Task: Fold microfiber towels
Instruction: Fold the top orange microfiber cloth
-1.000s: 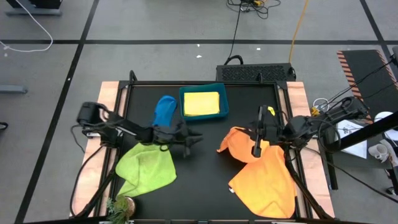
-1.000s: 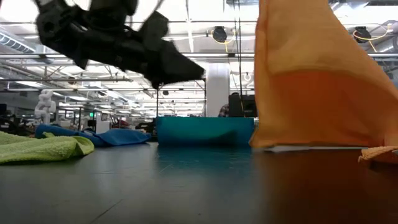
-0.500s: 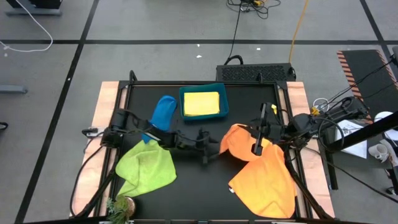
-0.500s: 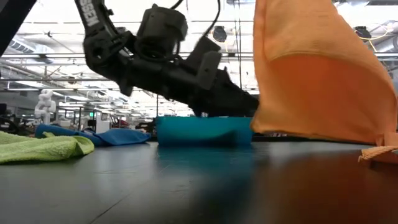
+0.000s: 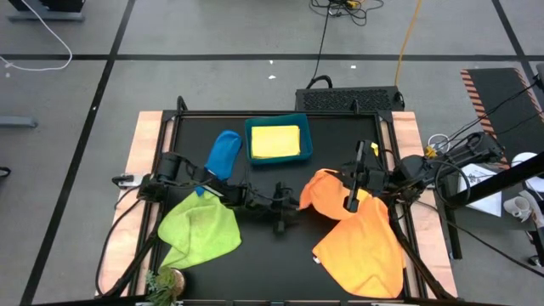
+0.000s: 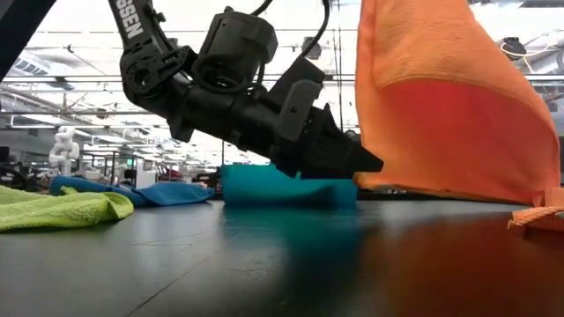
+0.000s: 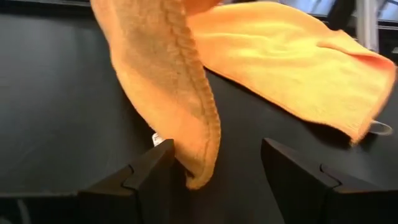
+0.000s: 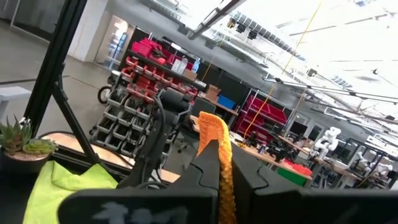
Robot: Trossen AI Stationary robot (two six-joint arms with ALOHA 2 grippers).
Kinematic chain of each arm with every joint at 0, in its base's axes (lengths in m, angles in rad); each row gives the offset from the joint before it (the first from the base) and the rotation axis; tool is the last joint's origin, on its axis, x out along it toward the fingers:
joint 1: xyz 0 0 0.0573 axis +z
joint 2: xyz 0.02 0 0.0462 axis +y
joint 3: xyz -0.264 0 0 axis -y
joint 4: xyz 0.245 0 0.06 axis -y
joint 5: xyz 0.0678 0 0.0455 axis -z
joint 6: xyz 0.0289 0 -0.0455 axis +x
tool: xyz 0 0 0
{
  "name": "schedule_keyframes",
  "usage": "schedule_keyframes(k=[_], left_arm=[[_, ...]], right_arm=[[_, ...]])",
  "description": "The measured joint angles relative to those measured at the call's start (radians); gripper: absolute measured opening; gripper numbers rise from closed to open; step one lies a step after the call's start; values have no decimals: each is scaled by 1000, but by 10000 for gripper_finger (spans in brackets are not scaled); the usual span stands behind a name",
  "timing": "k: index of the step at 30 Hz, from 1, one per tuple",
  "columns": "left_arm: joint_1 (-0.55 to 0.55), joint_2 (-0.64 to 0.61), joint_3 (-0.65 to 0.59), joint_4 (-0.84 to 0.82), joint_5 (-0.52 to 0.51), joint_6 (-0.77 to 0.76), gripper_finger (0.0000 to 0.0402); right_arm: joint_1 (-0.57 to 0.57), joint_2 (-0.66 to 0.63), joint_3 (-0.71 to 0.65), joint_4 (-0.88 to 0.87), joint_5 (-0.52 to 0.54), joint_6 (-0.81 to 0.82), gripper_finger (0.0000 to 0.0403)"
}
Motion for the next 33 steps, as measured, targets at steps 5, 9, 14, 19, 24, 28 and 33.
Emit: schedule_keyframes(k=[5, 9, 14, 19, 24, 28, 33], left_arm=[[2, 0, 0, -30, -111, 1, 221], [10, 0, -1, -37, -128, 4, 149], [21, 0, -1, -57, -128, 29, 24], [34, -39, -2, -154, -132, 75, 6], [38, -206, -1, -429, -244, 119, 3], [6, -374, -1, -646, -434, 151, 3], [-57, -555, -1, -825, -641, 188, 2]], right_arm=[[0, 0, 0, -1, 0, -1, 2], [0, 0, 0, -15, 0, 0, 2], [0, 0, 0, -47, 0, 8, 2], [0, 0, 0, -96, 0, 42, 2], [0, 0, 0, -178, 0, 99, 2], [0, 0, 0, -243, 0, 136, 2], [-1, 0, -1, -280, 1, 145, 2]])
